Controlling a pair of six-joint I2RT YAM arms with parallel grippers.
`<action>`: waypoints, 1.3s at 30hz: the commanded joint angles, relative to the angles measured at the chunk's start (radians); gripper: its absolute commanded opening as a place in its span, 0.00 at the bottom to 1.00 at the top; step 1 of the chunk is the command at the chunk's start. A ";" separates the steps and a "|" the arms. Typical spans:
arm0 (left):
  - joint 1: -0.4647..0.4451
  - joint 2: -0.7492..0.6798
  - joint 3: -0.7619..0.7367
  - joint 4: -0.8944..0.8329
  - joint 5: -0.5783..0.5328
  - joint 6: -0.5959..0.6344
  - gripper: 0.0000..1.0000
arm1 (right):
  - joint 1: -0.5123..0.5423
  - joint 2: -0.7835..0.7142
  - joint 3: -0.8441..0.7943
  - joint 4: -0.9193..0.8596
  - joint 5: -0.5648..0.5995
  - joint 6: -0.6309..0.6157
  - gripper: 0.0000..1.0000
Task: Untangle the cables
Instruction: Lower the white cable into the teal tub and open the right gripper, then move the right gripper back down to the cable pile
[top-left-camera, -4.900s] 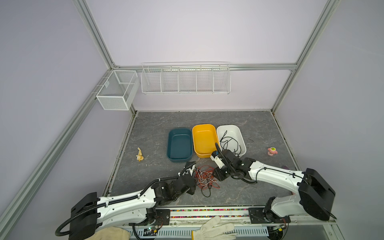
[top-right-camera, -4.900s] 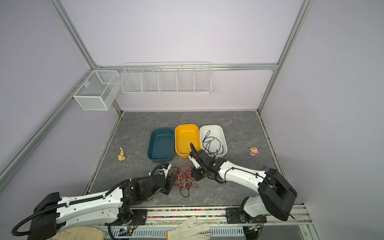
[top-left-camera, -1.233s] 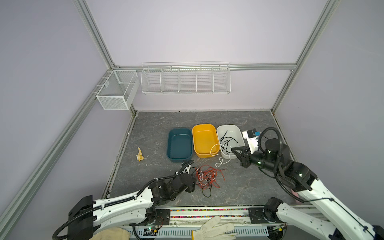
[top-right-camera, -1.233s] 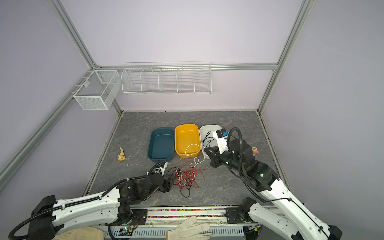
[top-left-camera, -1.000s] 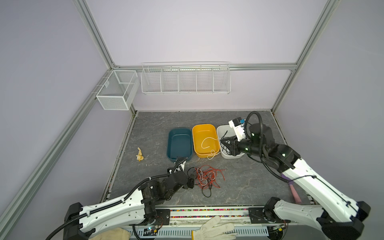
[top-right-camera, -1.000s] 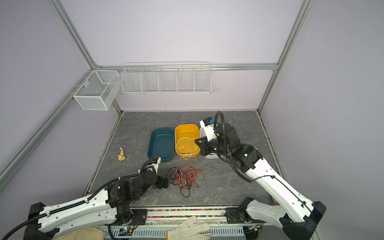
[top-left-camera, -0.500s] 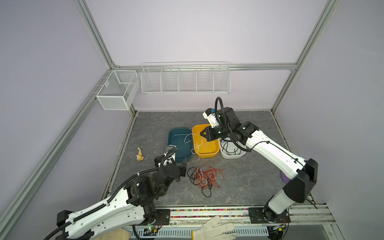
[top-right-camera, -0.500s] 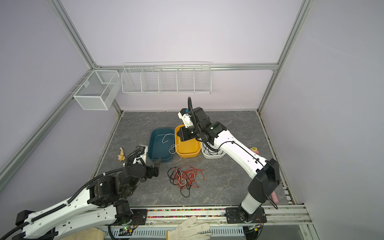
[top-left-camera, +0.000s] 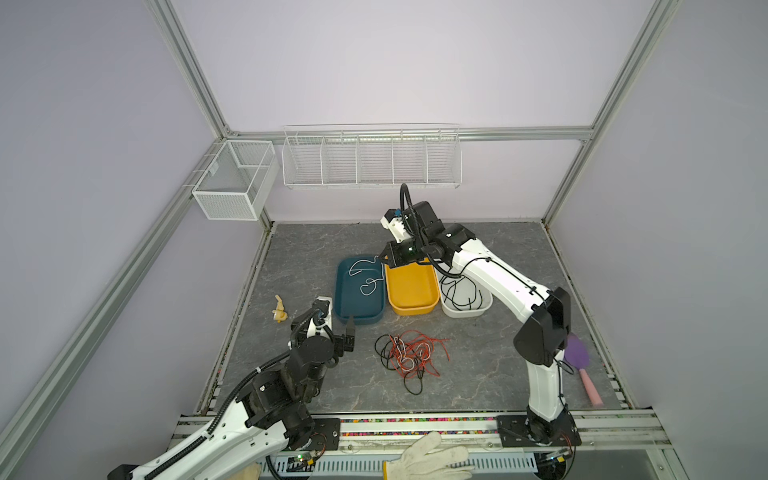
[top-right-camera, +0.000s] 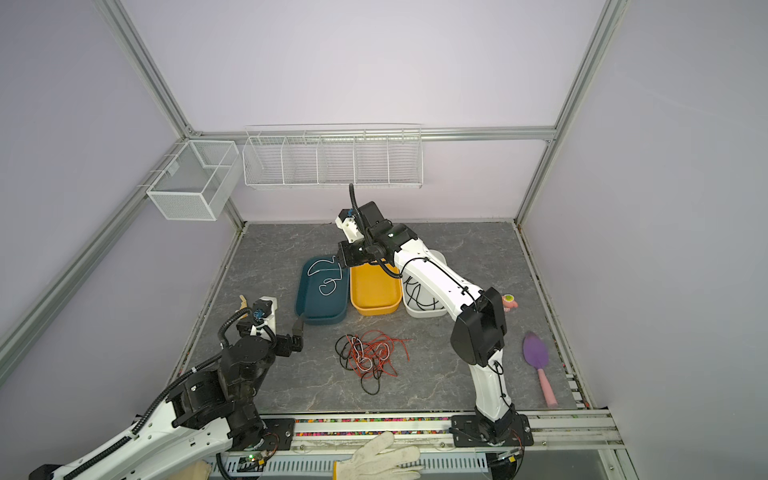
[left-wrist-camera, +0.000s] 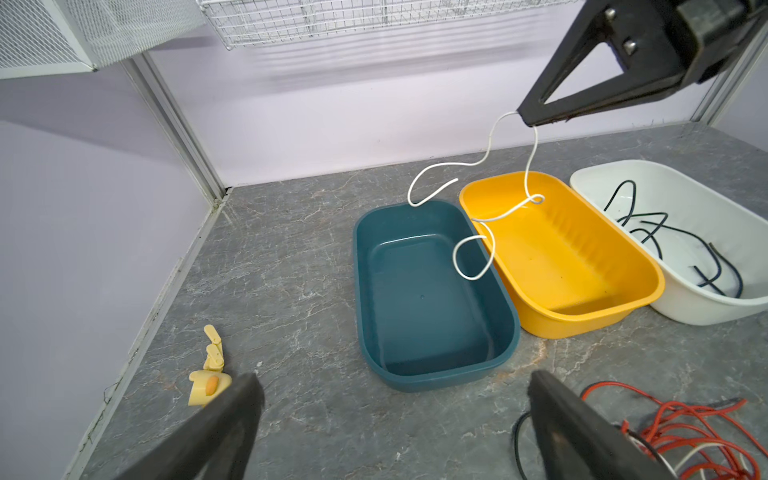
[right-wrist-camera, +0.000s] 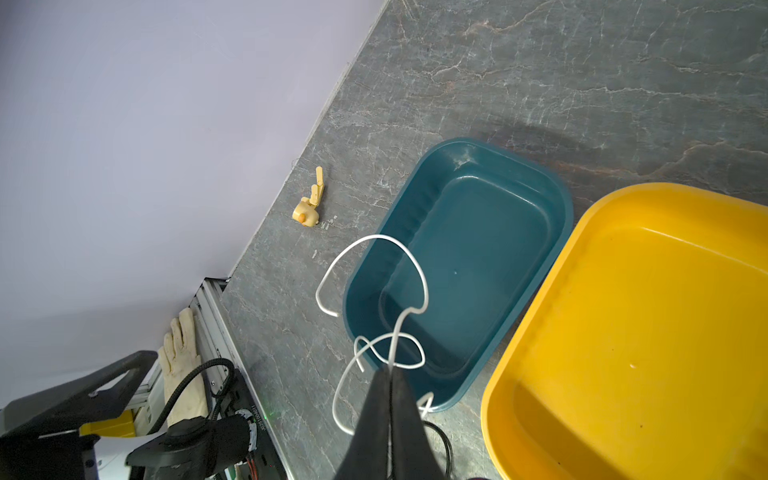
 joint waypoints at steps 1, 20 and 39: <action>0.024 -0.005 -0.014 0.034 0.027 0.015 0.99 | 0.023 0.073 0.081 -0.084 0.008 -0.016 0.07; 0.089 -0.150 -0.120 0.153 0.118 0.095 0.99 | 0.067 0.376 0.366 -0.230 0.162 -0.054 0.07; 0.093 -0.115 -0.134 0.173 0.154 0.136 0.99 | 0.076 0.177 0.249 -0.250 0.207 -0.082 0.61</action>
